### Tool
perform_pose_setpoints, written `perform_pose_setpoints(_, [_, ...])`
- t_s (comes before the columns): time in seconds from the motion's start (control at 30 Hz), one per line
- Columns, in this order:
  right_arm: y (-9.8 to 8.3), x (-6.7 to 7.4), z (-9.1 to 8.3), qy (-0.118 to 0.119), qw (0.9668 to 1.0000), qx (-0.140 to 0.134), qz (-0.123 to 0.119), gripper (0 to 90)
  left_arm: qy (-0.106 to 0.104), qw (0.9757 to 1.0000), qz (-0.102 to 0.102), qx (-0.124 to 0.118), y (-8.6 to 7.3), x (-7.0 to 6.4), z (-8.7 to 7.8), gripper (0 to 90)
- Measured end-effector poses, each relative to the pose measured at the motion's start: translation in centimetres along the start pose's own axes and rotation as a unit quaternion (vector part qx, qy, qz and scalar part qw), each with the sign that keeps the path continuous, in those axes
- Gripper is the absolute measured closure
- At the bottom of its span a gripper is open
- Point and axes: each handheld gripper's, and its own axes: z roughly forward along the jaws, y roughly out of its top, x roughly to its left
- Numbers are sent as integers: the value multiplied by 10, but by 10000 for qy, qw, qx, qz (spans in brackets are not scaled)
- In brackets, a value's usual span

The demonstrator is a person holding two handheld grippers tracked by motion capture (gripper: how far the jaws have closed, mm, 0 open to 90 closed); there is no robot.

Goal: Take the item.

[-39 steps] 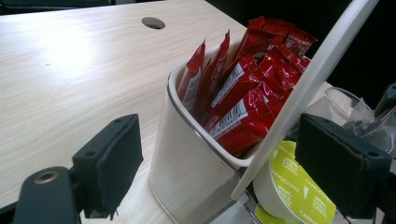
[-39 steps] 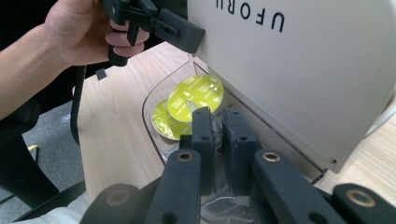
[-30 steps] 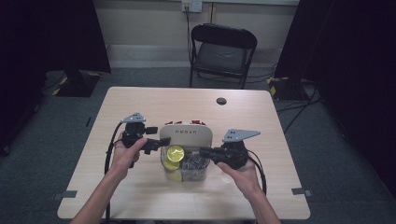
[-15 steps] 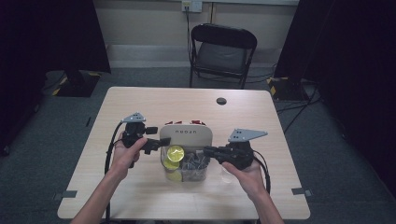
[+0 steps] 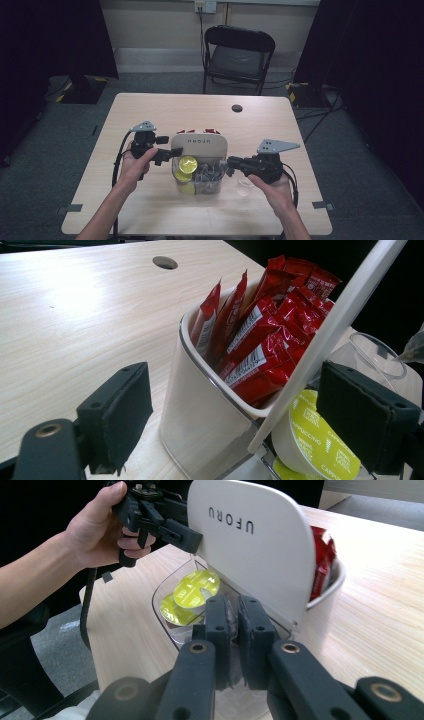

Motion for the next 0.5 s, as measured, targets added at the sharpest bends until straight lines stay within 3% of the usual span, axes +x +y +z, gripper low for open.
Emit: perform_pose_setpoints(0.5, [-8, -7, -19, -224, 9997, -60, 100, 847, -10, 10000, 0, 8, 0, 0, 0, 143])
